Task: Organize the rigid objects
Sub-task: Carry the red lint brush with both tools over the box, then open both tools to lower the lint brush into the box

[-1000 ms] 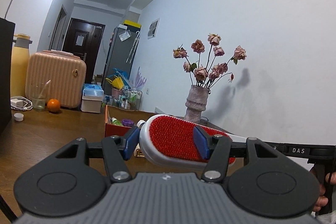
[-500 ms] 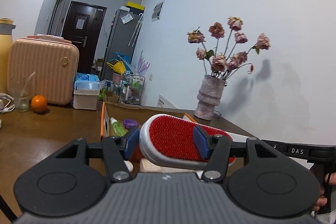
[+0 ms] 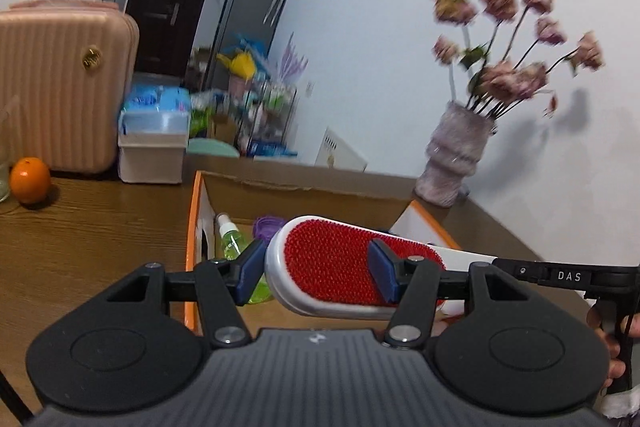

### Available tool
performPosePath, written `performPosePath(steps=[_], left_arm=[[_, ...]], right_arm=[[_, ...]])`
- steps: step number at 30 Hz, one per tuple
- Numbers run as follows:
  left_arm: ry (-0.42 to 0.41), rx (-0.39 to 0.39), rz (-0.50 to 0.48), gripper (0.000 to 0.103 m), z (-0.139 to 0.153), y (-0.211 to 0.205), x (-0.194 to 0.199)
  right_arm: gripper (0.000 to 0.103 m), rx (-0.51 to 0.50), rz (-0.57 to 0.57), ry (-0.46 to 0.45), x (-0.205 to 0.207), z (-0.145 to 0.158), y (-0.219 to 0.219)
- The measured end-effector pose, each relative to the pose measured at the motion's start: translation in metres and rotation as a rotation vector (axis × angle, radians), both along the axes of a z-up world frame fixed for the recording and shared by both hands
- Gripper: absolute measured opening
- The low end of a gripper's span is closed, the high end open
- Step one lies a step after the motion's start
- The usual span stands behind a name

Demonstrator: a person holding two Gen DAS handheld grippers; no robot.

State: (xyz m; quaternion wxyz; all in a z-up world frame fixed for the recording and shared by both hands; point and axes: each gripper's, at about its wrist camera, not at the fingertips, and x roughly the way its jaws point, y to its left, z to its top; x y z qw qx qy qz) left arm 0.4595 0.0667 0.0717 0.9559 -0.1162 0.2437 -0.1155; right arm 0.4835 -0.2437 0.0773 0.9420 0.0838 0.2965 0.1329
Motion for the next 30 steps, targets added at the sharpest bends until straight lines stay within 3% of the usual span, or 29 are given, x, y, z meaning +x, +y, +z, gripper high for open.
performPosePath(steps=[5,9,12,16,18,20,22,24,30], left_arm=[[0.054,0.015,0.018,0.057,-0.024,-0.002,0.028],[0.093,0.005,0.017,0.058,-0.039,0.006,0.039],[0.113,0.113,0.015,0.057,-0.048,0.001,0.043],[0.119,0.182,-0.039,0.055,-0.058,-0.007,0.043],[0.119,0.195,-0.061,0.056,-0.060,-0.009,0.042],[0.117,0.218,-0.055,0.059,-0.060,-0.011,0.042],[0.126,0.215,-0.066,0.060,-0.059,-0.010,0.043],[0.132,0.209,-0.062,0.064,-0.055,-0.009,0.042],[0.110,0.198,-0.029,0.071,-0.029,-0.003,0.025]], right_arm=[[0.012,-0.017,0.021,0.116,0.049,-0.028,0.004],[0.012,-0.062,0.034,0.144,0.067,-0.039,0.012],[0.012,-0.108,0.073,0.171,0.077,-0.045,0.019],[0.012,-0.222,0.122,0.210,0.084,-0.055,0.035],[0.008,-0.254,0.165,0.240,0.087,-0.063,0.040],[0.010,-0.224,0.192,0.266,0.088,-0.065,0.041],[0.017,-0.260,0.181,0.257,0.090,-0.063,0.044],[0.017,-0.273,0.181,0.265,0.092,-0.062,0.046],[0.018,-0.264,0.178,0.235,0.082,-0.039,0.040]])
